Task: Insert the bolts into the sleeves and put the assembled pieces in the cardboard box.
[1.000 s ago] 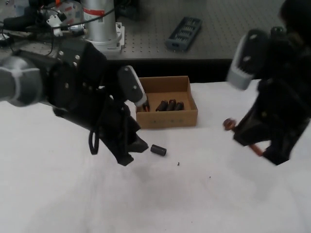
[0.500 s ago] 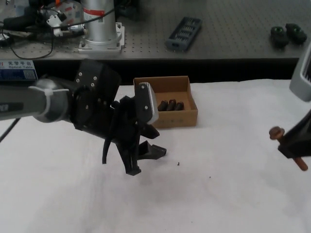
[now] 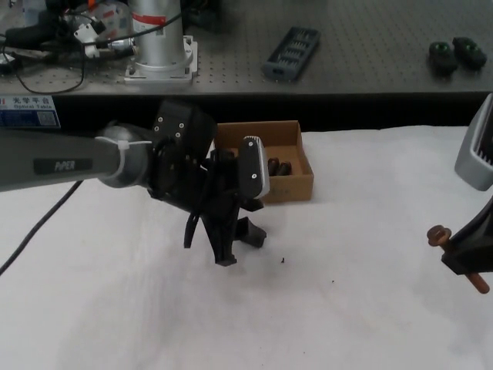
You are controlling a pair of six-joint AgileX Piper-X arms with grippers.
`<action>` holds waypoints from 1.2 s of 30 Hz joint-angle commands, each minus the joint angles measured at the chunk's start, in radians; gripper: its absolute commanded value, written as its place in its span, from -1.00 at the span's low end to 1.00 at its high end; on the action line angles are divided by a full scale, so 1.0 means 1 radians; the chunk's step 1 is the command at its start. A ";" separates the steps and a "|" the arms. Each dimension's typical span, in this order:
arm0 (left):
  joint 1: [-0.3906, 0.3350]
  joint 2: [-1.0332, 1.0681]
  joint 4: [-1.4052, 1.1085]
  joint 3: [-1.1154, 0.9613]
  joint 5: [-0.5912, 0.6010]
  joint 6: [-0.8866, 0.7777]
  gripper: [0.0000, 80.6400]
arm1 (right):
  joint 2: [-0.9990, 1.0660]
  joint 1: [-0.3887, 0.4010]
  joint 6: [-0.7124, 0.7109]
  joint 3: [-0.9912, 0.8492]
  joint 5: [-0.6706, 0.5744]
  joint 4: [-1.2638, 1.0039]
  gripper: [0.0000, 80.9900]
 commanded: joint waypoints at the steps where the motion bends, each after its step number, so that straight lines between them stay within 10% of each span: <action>1: -0.003 0.011 0.012 -0.027 -0.016 -0.001 -0.12 | -0.012 -0.017 0.001 -0.002 -0.015 -0.021 -0.93; 27: -0.003 0.066 0.140 -0.027 -0.007 0.004 -0.12 | -0.012 -0.052 0.003 -0.002 -0.015 -0.040 -0.93; 36: -0.003 0.066 0.140 -0.027 -0.007 -0.001 -0.81 | -0.012 -0.052 0.003 -0.002 -0.015 -0.040 -0.93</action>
